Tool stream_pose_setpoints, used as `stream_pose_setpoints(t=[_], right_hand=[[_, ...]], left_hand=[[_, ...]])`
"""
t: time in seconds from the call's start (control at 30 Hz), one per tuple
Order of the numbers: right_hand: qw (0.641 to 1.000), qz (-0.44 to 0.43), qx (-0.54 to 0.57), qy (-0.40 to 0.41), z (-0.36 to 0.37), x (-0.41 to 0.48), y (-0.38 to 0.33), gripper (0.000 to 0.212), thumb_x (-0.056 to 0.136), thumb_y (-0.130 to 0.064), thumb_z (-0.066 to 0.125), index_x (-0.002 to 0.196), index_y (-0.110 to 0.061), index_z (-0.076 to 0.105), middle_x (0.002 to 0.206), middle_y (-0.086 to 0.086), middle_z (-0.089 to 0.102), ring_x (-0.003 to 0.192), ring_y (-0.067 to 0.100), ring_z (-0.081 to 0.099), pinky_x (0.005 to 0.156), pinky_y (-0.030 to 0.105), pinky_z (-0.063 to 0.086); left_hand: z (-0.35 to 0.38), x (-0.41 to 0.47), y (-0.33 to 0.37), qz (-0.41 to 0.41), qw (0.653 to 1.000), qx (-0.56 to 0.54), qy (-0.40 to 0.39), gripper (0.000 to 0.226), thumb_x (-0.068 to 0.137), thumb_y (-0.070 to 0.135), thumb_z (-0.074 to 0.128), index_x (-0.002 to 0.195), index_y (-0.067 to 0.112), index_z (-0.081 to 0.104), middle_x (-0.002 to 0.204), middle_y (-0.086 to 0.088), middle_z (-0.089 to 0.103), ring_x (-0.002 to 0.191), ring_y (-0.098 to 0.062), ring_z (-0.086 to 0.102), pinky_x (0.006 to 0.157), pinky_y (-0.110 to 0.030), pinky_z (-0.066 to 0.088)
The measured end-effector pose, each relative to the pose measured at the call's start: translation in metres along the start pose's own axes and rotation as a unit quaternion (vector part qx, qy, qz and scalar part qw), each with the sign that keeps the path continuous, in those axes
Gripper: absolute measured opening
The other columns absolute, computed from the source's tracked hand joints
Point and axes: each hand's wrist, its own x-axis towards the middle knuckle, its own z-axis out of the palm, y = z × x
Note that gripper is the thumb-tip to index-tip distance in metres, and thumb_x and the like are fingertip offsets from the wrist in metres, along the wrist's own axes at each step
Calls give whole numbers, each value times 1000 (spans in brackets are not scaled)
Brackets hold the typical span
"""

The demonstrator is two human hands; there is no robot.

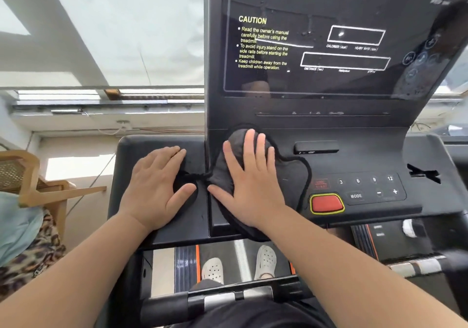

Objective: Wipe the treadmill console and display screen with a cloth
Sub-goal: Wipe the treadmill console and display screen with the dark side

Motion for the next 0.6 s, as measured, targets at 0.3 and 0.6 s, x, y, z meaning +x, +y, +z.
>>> stream_pose_setpoints(t=[0.3,0.6], right_hand=[[971,-229,-34,-65,6,-60,44,86,85,-60,47,162,-37,17,173,-3,5,160,29,-2,127,54,3],[998,-54,-12,-40,-6,-18,27,107,80,-92,32,164,-29,14,172,13,-9,156,42,-13,125,64,0]], left_hand=[[-1,-1,-1,-2,999,-28,22,80,95,62,20,147,8,47,150,-11,49,138,-34,43,111,-53,33],[-1,0,1,-4,1000,-5,13,79,94,61,20,149,8,44,150,-11,47,138,-34,40,110,-53,32]])
